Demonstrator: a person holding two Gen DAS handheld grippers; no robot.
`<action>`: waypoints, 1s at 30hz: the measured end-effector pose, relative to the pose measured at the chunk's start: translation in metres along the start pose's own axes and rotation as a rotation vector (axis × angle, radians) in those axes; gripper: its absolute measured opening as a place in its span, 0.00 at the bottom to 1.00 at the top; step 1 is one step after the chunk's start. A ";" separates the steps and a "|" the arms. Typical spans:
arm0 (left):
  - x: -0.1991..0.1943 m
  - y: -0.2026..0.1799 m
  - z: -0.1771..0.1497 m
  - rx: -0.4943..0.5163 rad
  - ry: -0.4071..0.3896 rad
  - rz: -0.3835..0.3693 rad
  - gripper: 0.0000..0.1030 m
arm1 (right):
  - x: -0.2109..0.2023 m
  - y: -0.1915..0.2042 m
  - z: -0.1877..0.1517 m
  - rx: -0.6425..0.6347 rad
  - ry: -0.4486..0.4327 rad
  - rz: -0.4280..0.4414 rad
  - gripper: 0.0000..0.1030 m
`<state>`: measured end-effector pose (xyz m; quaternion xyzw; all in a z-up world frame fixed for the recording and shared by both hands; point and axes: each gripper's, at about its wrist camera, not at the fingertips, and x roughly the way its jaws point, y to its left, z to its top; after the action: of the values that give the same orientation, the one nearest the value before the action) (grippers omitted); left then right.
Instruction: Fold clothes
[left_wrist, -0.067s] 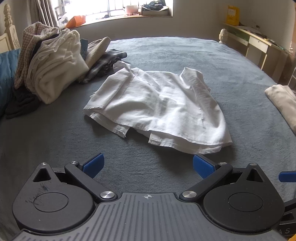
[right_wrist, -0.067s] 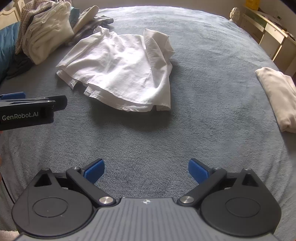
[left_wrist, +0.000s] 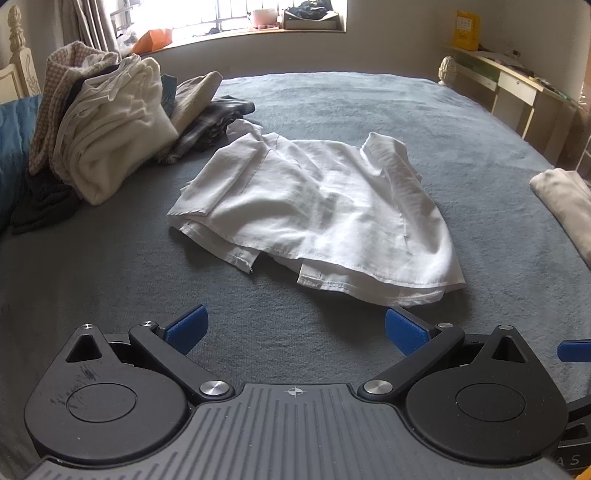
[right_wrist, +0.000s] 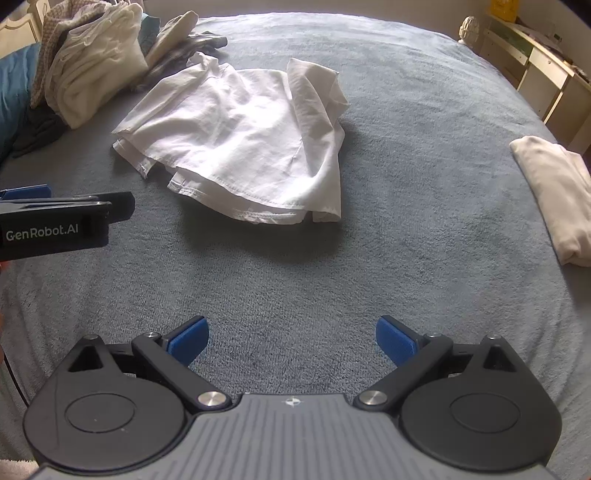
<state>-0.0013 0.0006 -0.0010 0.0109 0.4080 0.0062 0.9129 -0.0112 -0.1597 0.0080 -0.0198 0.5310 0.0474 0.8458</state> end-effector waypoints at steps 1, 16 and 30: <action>0.000 0.000 -0.001 -0.001 -0.003 -0.001 1.00 | 0.000 0.001 0.000 0.001 -0.001 -0.002 0.97; -0.001 0.000 -0.009 -0.018 -0.040 0.001 1.00 | -0.005 0.004 0.003 0.003 -0.013 -0.032 0.97; 0.000 0.000 -0.007 -0.011 -0.012 0.014 1.00 | -0.001 -0.001 0.001 0.007 -0.008 -0.031 0.97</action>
<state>-0.0069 0.0006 -0.0056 0.0086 0.4022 0.0149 0.9154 -0.0111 -0.1609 0.0094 -0.0248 0.5275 0.0328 0.8486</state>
